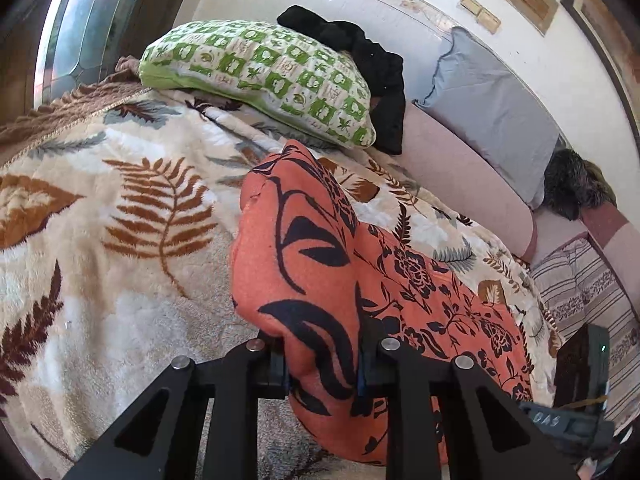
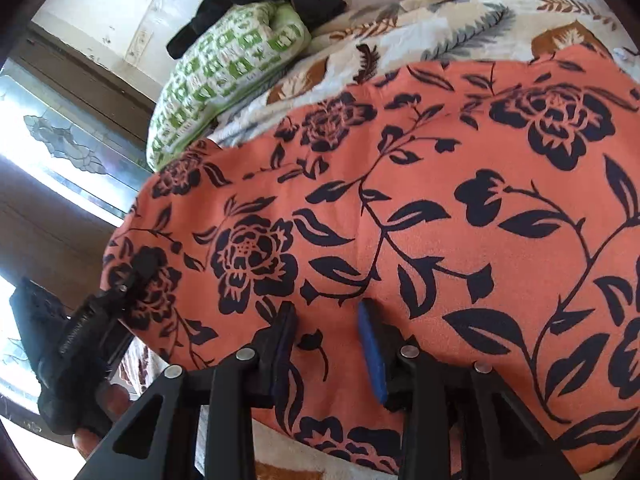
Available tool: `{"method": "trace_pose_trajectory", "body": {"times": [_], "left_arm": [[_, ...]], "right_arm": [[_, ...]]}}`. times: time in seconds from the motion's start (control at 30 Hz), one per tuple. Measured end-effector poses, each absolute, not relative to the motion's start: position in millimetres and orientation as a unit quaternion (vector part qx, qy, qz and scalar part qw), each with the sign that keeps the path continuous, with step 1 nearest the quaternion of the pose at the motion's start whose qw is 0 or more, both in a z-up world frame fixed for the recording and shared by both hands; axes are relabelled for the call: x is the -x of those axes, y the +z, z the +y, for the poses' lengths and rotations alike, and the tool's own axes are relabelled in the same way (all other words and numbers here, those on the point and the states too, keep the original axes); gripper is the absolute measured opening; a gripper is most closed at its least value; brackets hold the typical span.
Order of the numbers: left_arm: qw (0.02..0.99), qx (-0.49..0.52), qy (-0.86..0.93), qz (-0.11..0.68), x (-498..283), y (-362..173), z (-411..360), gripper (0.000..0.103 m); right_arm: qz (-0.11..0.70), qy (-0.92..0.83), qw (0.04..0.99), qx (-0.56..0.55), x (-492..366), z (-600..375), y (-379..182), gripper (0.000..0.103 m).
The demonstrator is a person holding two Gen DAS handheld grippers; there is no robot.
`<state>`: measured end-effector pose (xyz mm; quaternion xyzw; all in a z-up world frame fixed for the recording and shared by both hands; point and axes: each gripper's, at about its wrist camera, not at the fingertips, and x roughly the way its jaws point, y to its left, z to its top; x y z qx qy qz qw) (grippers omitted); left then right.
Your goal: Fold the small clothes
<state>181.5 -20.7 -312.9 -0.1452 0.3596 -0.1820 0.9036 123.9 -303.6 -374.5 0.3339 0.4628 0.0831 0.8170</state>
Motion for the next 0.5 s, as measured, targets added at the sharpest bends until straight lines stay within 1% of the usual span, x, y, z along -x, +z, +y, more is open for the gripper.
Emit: {"method": "trace_pose_trajectory", "body": {"times": [0.03, 0.1, 0.23, 0.33, 0.43, 0.47, 0.5], "left_arm": [[0.907, 0.131, -0.187, 0.353, -178.2, -306.3, -26.2, 0.023], [0.916, 0.094, -0.198, 0.335, -171.2, -292.0, -41.4, 0.023], [0.925, 0.016, -0.229, 0.303, -153.8, -262.5, -89.0, 0.023], [0.924, -0.057, -0.26, 0.275, -133.0, -249.9, -141.7, 0.022], [0.903, -0.119, -0.313, 0.27, -108.3, -255.1, -205.7, 0.022], [0.892, -0.14, -0.332, 0.273, -99.2, -260.8, -226.8, 0.024], [0.88, -0.163, -0.348, 0.279, -90.9, -267.2, -244.8, 0.029]], "right_arm": [[0.466, 0.093, 0.802, -0.362, -123.4, -313.4, -371.5, 0.036], [0.434, 0.097, 0.785, -0.431, -116.4, -342.3, -370.9, 0.036], [0.383, 0.065, 0.764, -0.515, -97.1, -403.8, -372.9, 0.037], [0.338, 0.071, 0.758, -0.554, -79.0, -443.7, -362.6, 0.038], [0.287, 0.054, 0.759, -0.582, -57.1, -479.2, -352.8, 0.04], [0.274, 0.054, 0.754, -0.594, -52.2, -490.1, -351.8, 0.05], [0.263, 0.058, 0.746, -0.609, -48.4, -500.2, -353.6, 0.065]]}}
